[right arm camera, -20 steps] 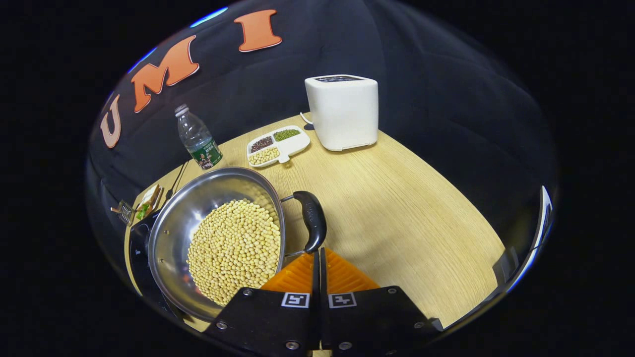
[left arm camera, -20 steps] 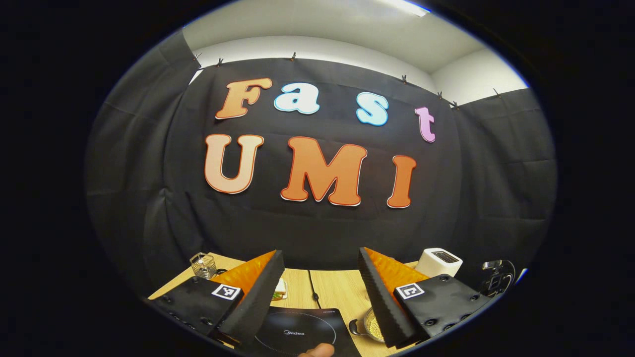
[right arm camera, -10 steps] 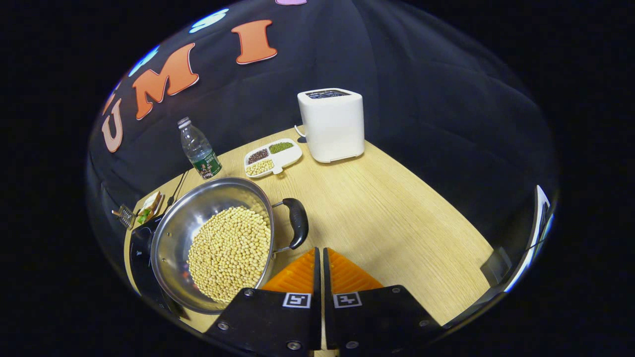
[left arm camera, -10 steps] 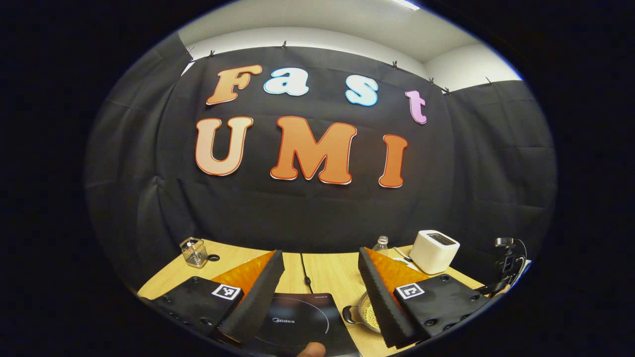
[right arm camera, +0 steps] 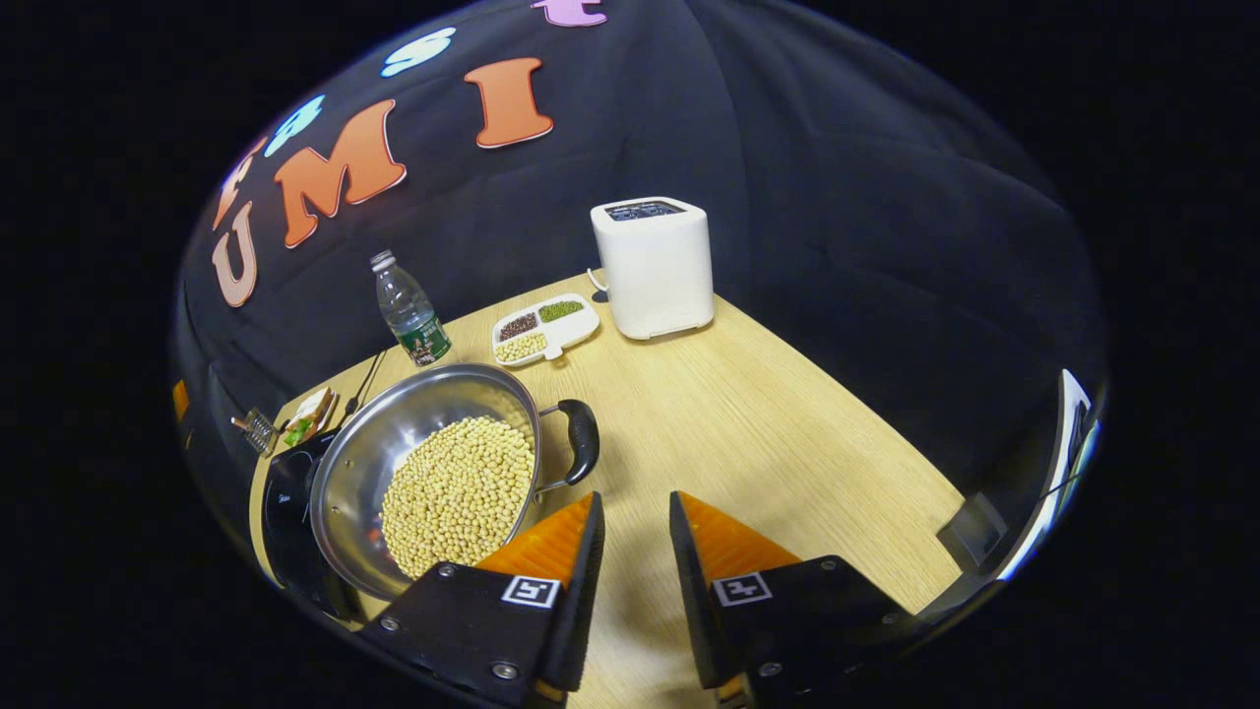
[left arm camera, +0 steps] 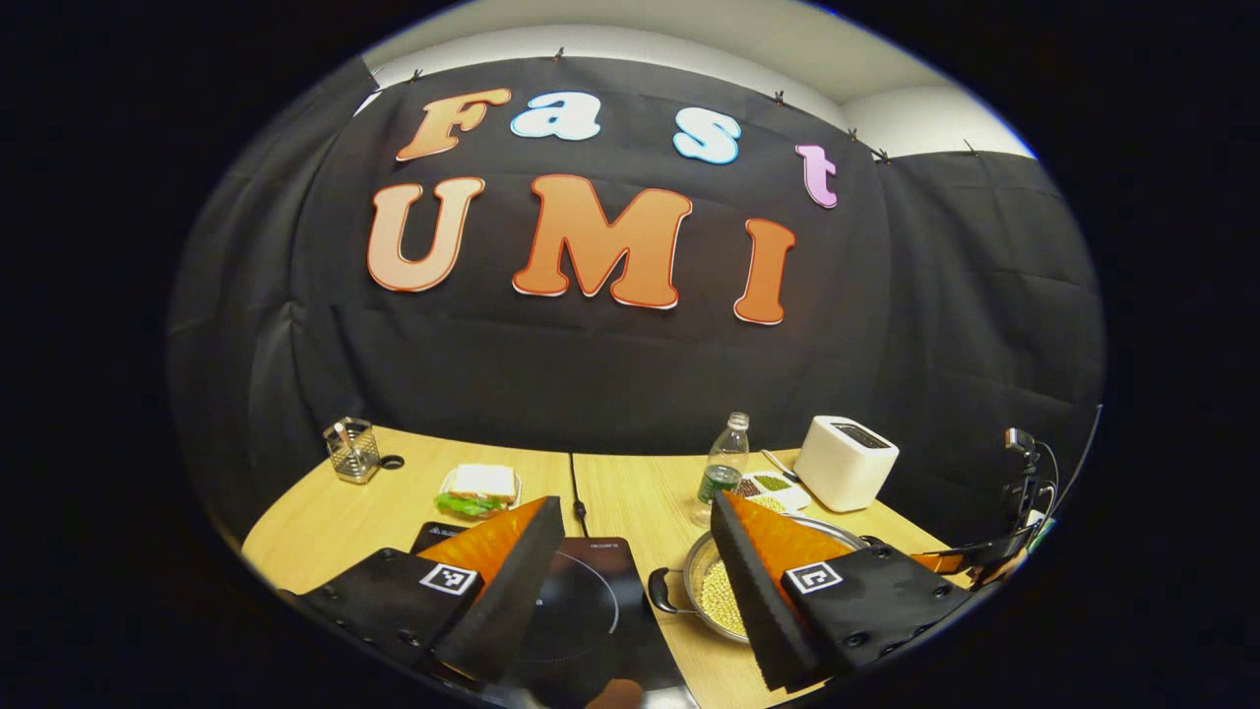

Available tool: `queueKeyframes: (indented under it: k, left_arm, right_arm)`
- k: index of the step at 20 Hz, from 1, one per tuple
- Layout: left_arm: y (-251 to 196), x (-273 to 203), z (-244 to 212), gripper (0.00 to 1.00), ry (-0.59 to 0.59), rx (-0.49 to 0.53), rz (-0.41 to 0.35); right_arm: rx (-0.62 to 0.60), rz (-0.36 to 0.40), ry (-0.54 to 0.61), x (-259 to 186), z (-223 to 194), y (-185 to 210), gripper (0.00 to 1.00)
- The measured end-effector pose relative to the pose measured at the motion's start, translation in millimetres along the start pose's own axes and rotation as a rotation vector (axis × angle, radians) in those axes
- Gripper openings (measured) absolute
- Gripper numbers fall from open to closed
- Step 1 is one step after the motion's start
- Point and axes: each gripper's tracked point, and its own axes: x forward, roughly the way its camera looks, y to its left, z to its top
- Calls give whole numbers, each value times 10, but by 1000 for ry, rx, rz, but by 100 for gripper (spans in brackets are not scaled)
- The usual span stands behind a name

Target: First push the handle of the pot to place it horizontally, then grasp the pot with both hands and set it on the induction cooktop.

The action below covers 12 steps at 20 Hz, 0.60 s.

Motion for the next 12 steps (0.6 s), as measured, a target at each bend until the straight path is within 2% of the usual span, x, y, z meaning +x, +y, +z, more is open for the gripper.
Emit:
queueKeyframes:
  k: [3,8,10,12]
  left_arm:
    - [-63,77,-194,99,35,-13,-3]
    - [-200,181,-505,98,100,-12,-10]
    - [-259,223,-637,99,116,1,-11]
    - [-326,256,-753,99,134,22,-13]
  right_arm:
    - [-2,3,-34,-68,67,-46,55]
    - [-17,-7,-116,-129,211,-55,87]
    - [-23,3,-150,-172,262,-15,94]
    - [-34,26,-167,-202,287,63,95]
